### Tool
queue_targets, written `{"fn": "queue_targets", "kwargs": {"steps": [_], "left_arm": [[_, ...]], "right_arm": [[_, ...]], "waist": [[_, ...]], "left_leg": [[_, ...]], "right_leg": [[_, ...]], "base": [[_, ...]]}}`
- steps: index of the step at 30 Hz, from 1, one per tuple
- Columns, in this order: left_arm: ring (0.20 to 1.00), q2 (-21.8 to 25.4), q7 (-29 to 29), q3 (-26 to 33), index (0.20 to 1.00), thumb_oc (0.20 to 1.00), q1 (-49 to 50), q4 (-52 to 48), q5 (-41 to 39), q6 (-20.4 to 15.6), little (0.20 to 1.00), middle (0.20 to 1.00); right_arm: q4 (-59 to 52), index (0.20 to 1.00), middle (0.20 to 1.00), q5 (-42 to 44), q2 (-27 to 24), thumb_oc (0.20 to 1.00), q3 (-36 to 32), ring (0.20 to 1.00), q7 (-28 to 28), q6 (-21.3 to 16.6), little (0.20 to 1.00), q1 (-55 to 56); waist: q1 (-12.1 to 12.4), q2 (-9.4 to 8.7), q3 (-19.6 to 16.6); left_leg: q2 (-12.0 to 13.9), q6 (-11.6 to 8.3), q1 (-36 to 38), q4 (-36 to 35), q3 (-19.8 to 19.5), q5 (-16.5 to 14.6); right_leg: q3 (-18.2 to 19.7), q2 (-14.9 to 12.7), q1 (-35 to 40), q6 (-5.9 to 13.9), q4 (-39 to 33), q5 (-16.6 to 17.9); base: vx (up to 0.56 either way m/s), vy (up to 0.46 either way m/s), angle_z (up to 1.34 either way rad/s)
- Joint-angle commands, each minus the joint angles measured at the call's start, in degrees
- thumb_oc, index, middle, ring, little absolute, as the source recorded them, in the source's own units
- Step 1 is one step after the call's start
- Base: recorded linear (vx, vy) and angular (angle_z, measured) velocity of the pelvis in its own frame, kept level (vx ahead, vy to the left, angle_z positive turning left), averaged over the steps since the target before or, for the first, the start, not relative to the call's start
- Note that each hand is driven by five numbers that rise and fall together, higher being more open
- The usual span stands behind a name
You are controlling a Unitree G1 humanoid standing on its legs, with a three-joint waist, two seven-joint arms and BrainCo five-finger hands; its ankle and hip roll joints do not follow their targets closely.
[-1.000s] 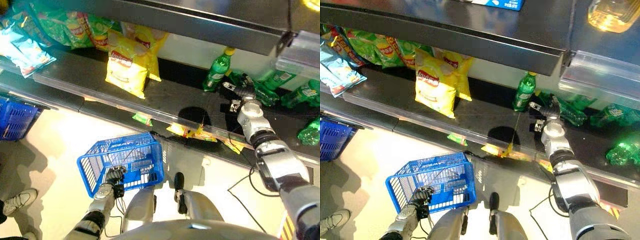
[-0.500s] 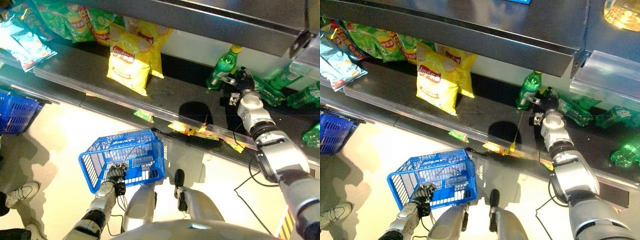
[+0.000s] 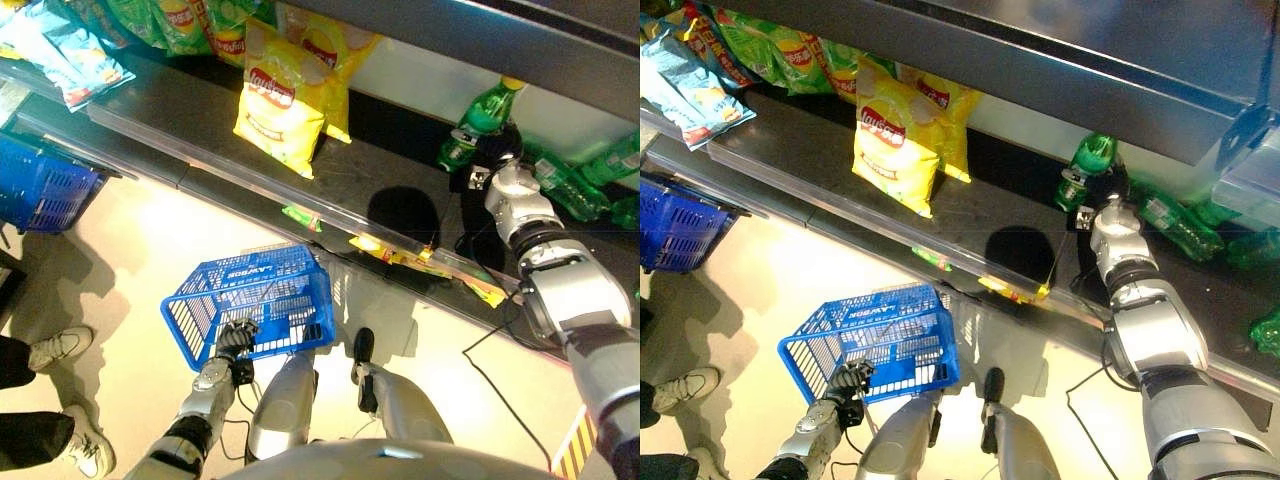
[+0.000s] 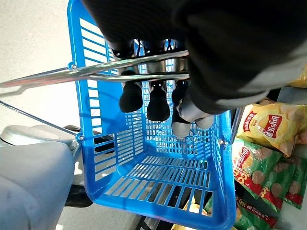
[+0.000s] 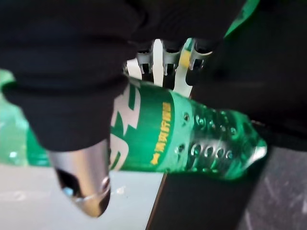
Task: Pick up the snacks into the basket
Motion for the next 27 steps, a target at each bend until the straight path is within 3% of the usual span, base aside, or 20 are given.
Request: {"fn": "queue_targets", "kwargs": {"steps": [1,5,6,14,22,24,26,27], "left_arm": [[0.200,1.04,-0.62,-3.25,0.200,0.200,1.87,-1.96,-0.61,-1.69,0.200,0.200],[0.200,1.13,-0.85,-3.53,0.200,0.200,1.92,-2.49,-0.75,-1.70,0.200,0.200],[0.200,1.49,-1.28,-4.13,0.200,0.200,1.73,-3.71,-1.03,-1.61,0.200,0.200],[0.200,2.08,-1.81,-5.30,0.200,0.200,1.85,-7.98,-1.77,-1.69,0.200,0.200],[0.200,2.32,-1.36,-3.19,0.200,0.200,3.08,-13.18,-5.64,-2.36,0.200,0.200],[0.200,2.18,0.09,0.41,0.200,0.200,4.29,-19.41,-8.42,-3.66,0.200,0.200],[0.200,2.32,0.15,0.39,0.200,0.200,4.55,-19.61,-8.41,-3.57,0.200,0.200],[0.200,1.96,1.34,3.03,0.200,0.200,5.19,-23.24,-9.82,-4.31,0.200,0.200]], "right_arm": [[0.37,1.000,1.000,2.83,-5.02,1.000,2.41,1.000,0.62,-1.49,1.000,-3.75],[1.63,1.000,1.000,4.47,-5.43,1.000,1.53,1.000,0.91,-1.24,1.000,-4.13],[4.71,0.200,0.200,7.12,-6.89,0.200,0.14,0.200,1.20,-0.66,0.200,-5.29],[5.43,0.200,0.200,10.89,-7.84,0.200,-2.50,0.200,0.83,-0.80,0.200,-4.70],[1.24,0.200,0.200,10.17,-5.60,0.200,-2.50,0.200,-0.31,-2.61,0.200,-2.02],[-10.62,0.200,0.200,7.69,-2.76,0.200,-3.41,0.200,-3.25,-5.68,0.200,4.30],[-11.14,0.200,0.200,7.48,-2.57,0.200,-3.58,0.200,-3.55,-5.52,0.200,4.78],[-19.82,0.200,0.200,4.39,-0.78,0.200,-4.69,0.200,-5.33,-6.98,0.200,10.73]], "waist": [[2.06,-0.77,-1.40],[2.42,-0.50,-1.13],[3.33,0.24,-1.00],[4.65,2.01,-1.25],[4.36,2.46,-1.68],[3.44,2.38,-1.74],[3.45,2.28,-1.84],[2.62,2.06,-2.11]], "left_leg": [[-0.45,-0.10,-1.55,4.89,-0.40,-4.41],[-0.57,-0.11,-1.88,4.90,-0.87,-4.33],[-0.88,-0.20,-2.60,4.89,-1.64,-4.12],[-1.76,-0.18,-3.06,4.71,-3.31,-3.86],[-2.13,0.01,-2.57,4.85,-3.11,-4.11],[-2.14,0.09,-2.01,5.10,-2.64,-4.42],[-2.14,0.10,-1.94,5.11,-2.64,-4.43],[-2.10,0.29,-1.29,5.05,-2.48,-4.68]], "right_leg": [[1.99,-6.27,-1.41,9.00,4.20,-0.14],[1.55,-6.47,-1.52,9.06,4.20,-0.14],[0.69,-6.91,-1.83,9.07,4.24,-0.31],[-1.01,-7.85,-1.94,9.05,4.64,-0.92],[-1.00,-8.35,-1.49,9.23,4.79,-0.80],[-0.66,-8.52,-0.95,9.48,4.52,-0.40],[-0.66,-8.53,-0.87,9.48,4.51,-0.41],[-0.50,-8.71,-0.43,9.57,4.43,-0.25]], "base": [[0.01,-0.012,0.10],[0.00,-0.023,0.08],[0.01,-0.026,0.15],[0.02,-0.005,0.16],[0.00,0.024,0.06],[-0.02,0.043,0.00],[0.00,0.009,-0.02],[0.00,0.030,-0.07]]}}
